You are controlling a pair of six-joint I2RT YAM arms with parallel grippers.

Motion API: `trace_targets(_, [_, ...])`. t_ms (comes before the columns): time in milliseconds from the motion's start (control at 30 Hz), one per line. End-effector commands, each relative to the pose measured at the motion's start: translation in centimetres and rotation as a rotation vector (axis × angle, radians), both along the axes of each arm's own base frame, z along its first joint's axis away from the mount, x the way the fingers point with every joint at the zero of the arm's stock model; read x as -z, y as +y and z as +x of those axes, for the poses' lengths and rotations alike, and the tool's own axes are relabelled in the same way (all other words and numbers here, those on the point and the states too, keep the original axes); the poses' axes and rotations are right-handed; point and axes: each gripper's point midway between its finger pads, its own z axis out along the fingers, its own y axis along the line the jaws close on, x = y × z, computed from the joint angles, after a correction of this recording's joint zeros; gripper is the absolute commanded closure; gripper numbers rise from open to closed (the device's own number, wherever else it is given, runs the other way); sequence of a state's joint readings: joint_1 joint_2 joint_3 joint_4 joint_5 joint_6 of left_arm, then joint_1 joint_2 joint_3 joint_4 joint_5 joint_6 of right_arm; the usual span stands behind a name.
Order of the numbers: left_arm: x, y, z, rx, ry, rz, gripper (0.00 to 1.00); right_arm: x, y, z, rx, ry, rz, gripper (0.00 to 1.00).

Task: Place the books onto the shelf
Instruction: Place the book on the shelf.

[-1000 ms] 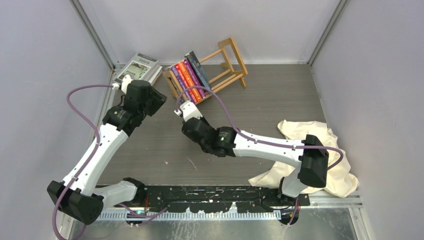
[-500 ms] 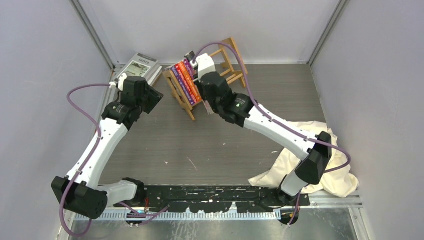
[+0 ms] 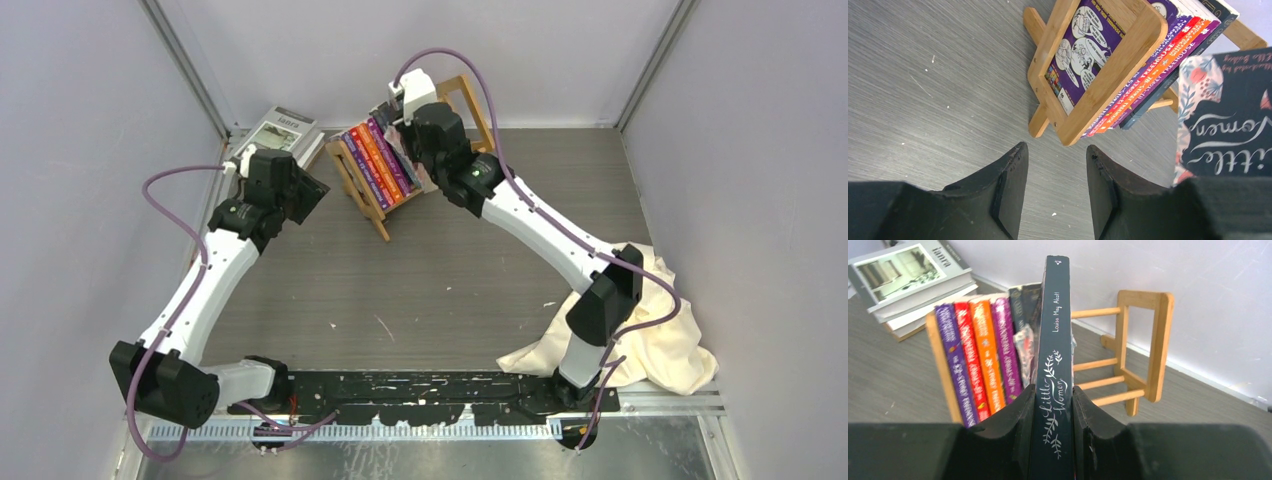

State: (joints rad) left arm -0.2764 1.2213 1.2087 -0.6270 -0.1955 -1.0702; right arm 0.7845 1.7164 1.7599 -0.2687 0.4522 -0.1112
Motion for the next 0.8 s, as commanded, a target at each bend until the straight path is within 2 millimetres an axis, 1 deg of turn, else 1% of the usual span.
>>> trace_targets(0, [-1.1,0.0,1.0,0.002,-0.045,-0.021,0.54,-9.7,-1.0,2.7,0.001,-0.234,0.165,0.99])
trace_targets(100, [-0.8,0.2,1.2,0.000,-0.036,-0.015,0.54,-10.6,-1.5,4.1,0.005,-0.255,0.179,0.99])
trace_targets(233, [-0.1,0.3,1.7,-0.003,-0.022,-0.016,0.54,-10.7,-2.1,5.8,0.014,-0.260,0.191,0.99])
trace_targets(400, [0.7,0.1,2.4,-0.001,-0.006,-0.020,0.54,-10.5,-2.3,7.0,0.008,-0.273,0.220,0.99])
trace_targets(567, [1.2,0.2,2.9,-0.007,0.004,-0.022,0.54,-10.0,-2.0,8.6,-0.009,-0.274,0.236,0.99])
trace_targets(633, [1.3,0.3,3.0,-0.008,0.004,-0.022,0.54,-9.7,-1.9,9.3,-0.018,-0.270,0.247,0.99])
trace_targets(667, [1.4,0.3,3.1,-0.010,0.005,-0.021,0.54,-8.9,-1.6,9.7,-0.023,-0.257,0.248,0.99])
trace_targets(700, [1.5,0.4,3.1,-0.012,0.007,-0.020,0.54,-9.0,-1.5,10.1,-0.028,-0.268,0.262,0.99])
trace_targets(767, [1.9,0.5,3.1,-0.014,0.012,-0.020,0.54,-8.6,-1.1,10.6,-0.042,-0.272,0.271,0.99])
